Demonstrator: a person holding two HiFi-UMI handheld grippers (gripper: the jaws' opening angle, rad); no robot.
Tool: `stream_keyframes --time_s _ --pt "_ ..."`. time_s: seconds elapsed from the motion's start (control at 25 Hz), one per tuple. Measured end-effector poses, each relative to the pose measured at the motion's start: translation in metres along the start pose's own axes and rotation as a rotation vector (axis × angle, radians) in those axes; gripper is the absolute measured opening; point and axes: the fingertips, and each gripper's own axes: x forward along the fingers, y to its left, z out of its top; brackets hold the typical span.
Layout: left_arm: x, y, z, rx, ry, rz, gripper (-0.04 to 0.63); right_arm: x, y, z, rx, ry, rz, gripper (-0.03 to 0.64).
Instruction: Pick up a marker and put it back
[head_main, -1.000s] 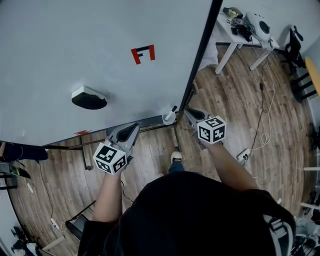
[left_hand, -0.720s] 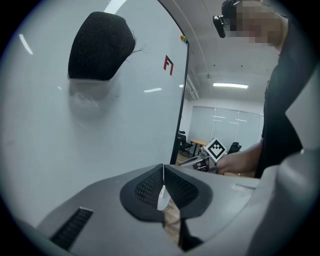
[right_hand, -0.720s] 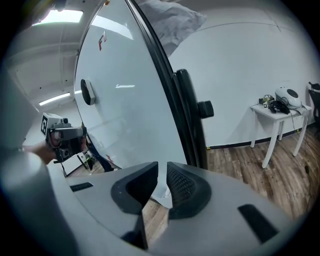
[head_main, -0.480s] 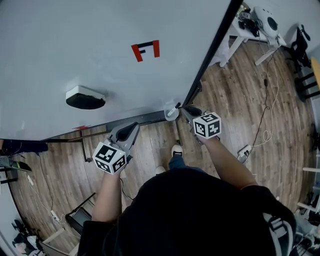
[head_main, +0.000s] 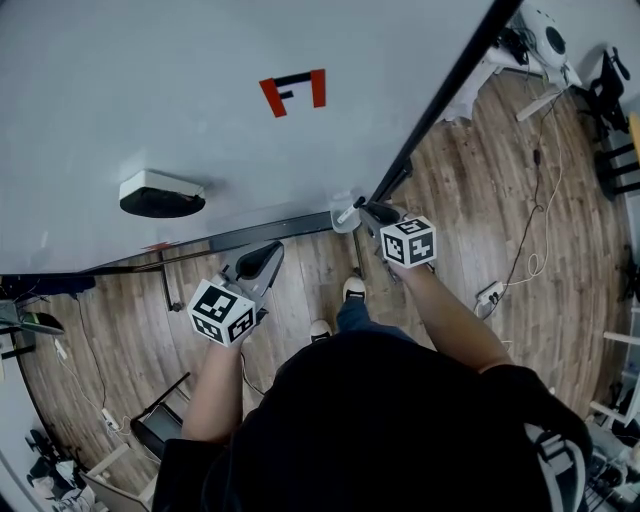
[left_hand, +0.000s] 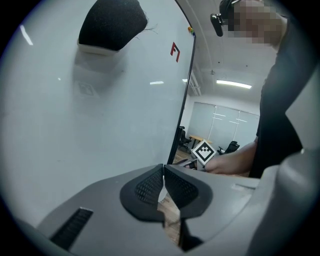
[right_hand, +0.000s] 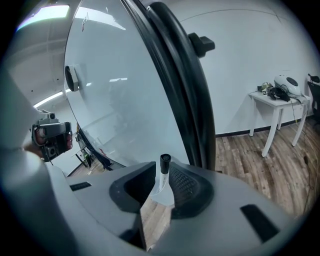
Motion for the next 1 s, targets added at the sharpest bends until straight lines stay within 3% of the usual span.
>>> stream_keyframes --time_s 1.0 --pt "0.006 -0.002 -0.024 -0.045 0.035 -0.014 0.015 0.027 -0.006 -0.002 0.041 -0.013 -0.015 0.077"
